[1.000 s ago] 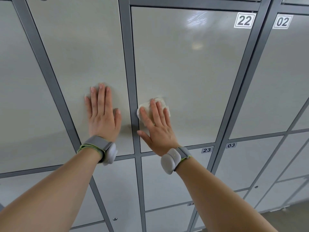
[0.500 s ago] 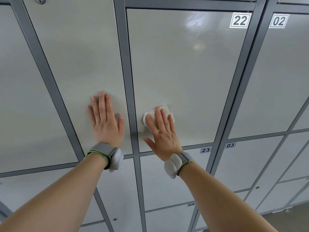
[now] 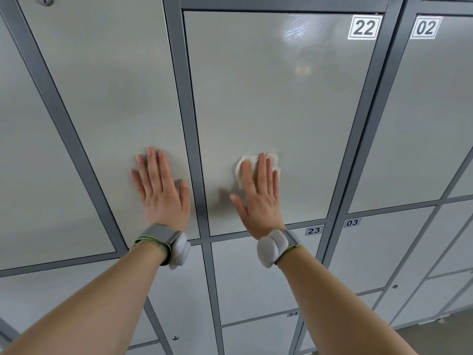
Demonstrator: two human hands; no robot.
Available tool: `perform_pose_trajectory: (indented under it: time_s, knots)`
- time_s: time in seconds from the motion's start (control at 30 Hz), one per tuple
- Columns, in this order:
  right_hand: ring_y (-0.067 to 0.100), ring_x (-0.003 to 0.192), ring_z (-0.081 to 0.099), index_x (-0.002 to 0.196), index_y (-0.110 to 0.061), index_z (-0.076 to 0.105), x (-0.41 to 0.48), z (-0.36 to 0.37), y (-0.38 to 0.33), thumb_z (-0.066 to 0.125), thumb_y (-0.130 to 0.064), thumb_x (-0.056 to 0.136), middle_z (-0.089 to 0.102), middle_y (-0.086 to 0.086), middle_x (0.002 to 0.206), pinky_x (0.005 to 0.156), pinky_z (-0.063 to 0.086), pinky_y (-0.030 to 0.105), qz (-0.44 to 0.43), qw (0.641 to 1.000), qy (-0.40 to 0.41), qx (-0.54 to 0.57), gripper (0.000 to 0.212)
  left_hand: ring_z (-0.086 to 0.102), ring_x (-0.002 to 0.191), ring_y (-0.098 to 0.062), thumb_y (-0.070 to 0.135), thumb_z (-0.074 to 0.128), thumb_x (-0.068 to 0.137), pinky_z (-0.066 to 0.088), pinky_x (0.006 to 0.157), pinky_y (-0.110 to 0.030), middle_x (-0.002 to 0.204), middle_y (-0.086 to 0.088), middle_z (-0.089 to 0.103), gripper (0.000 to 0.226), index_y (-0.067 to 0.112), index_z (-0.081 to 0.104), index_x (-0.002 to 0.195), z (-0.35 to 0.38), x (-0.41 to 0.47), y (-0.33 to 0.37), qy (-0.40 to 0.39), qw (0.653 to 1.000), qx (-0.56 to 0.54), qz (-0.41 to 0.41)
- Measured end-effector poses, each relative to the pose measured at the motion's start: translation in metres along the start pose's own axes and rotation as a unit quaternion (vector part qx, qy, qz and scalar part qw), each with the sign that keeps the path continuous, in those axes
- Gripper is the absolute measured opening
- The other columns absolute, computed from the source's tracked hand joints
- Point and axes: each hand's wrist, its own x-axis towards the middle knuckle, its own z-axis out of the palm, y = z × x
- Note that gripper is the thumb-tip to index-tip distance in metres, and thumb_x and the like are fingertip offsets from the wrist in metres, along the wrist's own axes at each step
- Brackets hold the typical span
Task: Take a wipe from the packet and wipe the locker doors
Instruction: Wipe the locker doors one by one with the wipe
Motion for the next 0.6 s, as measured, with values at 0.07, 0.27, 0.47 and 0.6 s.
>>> perform_pose_trajectory:
  time_s: [0.07,0.27,0.47,0.6]
  knots:
    - [0.03,0.144,-0.01,0.15,-0.011,0.01,0.017,-0.011,-0.001,0.025,-0.051,0.096,-0.007,0.016,0.155,0.117,-0.006,0.044,0.044,0.998,0.027,0.022,0.07,0.008,0.138,-0.043,0.021,0.04,0.091,-0.009,0.117,-0.041,0.149,-0.03,0.022,0.063,-0.011,0.021,0.142,0.001,-0.001,0.001,-0.005,1.0,-0.006,-0.002]
    - [0.033,0.144,-0.009,0.15,-0.009,0.007,0.001,0.0,0.011,0.022,-0.054,0.096,-0.007,0.019,0.154,0.117,-0.004,0.046,0.048,0.999,0.01,-0.01,0.071,0.007,0.138,-0.043,0.023,0.038,0.092,-0.008,0.117,-0.043,0.148,-0.031,0.022,0.062,-0.009,0.02,0.142,0.005,-0.001,-0.001,-0.001,1.0,0.0,0.003]
    - [0.031,0.144,-0.013,0.15,-0.012,0.0,0.002,-0.005,0.018,0.019,-0.055,0.096,-0.009,0.019,0.154,0.117,-0.009,0.042,0.067,0.998,0.014,0.005,0.071,0.007,0.137,-0.044,0.023,0.038,0.092,-0.01,0.117,-0.041,0.147,-0.031,0.022,0.062,-0.008,0.018,0.142,0.009,-0.002,-0.005,0.006,1.0,0.005,0.011]
    - [0.029,0.143,-0.015,0.149,-0.008,0.0,0.025,-0.018,0.019,0.025,-0.051,0.095,-0.012,0.015,0.153,0.116,-0.013,0.038,0.105,0.992,0.057,0.048,0.073,0.006,0.137,-0.046,0.024,0.036,0.093,-0.01,0.116,-0.042,0.147,-0.031,0.021,0.062,-0.007,0.016,0.143,0.011,-0.003,-0.006,0.005,1.0,0.003,0.015]
